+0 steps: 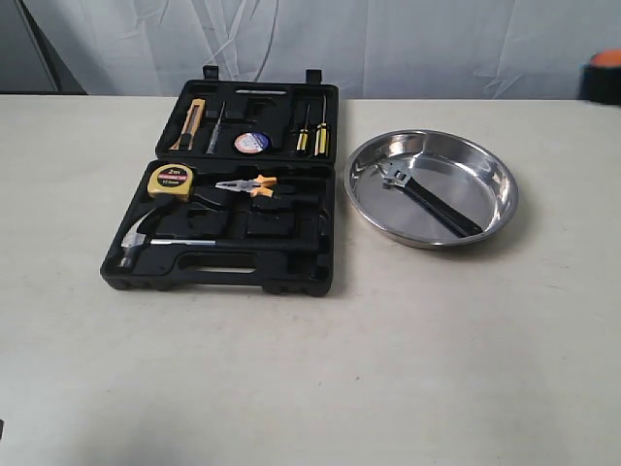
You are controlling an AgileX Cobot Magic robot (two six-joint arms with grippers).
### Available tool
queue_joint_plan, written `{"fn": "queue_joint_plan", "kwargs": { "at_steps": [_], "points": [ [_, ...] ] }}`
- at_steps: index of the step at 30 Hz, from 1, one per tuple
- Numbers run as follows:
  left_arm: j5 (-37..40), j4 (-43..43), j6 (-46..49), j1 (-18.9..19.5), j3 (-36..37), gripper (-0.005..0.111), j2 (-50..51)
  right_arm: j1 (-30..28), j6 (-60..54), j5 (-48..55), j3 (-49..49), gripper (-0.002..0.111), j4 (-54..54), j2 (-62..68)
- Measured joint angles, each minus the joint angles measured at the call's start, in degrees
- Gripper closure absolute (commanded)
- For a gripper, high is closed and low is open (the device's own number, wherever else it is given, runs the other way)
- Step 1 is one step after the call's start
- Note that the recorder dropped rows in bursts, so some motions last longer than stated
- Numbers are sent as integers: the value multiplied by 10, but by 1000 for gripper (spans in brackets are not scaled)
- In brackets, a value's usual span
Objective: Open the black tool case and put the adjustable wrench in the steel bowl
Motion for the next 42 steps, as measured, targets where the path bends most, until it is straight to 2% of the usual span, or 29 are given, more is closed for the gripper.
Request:
{"fn": "queue_joint_plan", "kwargs": {
  "at_steps": [5,9,21,33,42],
  "points": [
    [0,0,0,0,0,107,0,-93,3,16,0,109,-55,-187],
    [0,0,0,0,0,107,0,-126,27,79,0,109,-107,-260],
    [0,0,0,0,0,107,0,-131,252,129,80,109,-287,-295],
    [0,0,0,0,0,107,0,-131,275,60,266,109,-302,-403],
    [0,0,0,0,0,107,0,-131,275,52,348,109,-309,-455]
  ]
}}
